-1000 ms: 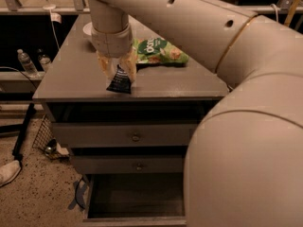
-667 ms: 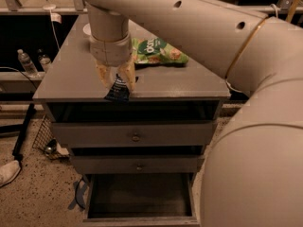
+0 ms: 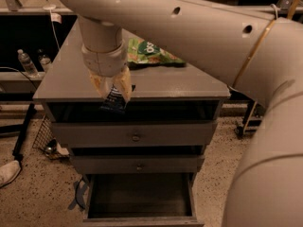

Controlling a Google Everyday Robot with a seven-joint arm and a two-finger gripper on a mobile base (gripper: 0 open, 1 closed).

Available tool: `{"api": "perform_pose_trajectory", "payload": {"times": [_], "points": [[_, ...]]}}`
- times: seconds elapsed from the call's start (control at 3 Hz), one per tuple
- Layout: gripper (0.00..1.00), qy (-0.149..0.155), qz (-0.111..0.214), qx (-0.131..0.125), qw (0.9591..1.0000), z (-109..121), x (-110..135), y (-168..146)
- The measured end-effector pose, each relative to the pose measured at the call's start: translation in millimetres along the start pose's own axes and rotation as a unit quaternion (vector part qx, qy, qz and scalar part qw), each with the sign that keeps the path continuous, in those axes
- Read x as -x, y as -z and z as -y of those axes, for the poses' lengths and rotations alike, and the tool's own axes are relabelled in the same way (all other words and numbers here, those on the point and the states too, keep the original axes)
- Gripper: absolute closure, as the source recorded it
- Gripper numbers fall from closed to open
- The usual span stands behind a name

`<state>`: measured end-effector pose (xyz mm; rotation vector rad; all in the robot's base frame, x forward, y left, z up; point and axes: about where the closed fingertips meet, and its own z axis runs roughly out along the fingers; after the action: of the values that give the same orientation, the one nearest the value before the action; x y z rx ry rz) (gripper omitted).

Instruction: Place rxbar blueberry into bottom drawer

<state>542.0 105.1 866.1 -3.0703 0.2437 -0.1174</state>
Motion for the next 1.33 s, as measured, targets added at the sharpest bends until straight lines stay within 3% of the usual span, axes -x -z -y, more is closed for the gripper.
{"api": "perform_pose_trajectory", "payload": {"times": [0.33, 0.67, 1.0, 1.33], "points": [[1.0, -0.002, 0.009, 0.002, 1.0, -1, 29, -14], [1.0, 0.002, 0.039, -0.007, 0.9992, -1, 53, -49], [1.0, -0.009, 0.056, -0.021, 0.9982, -3, 71, -97], [1.0, -0.02, 0.054, -0.029, 0.9979, -6, 78, -124]]}}
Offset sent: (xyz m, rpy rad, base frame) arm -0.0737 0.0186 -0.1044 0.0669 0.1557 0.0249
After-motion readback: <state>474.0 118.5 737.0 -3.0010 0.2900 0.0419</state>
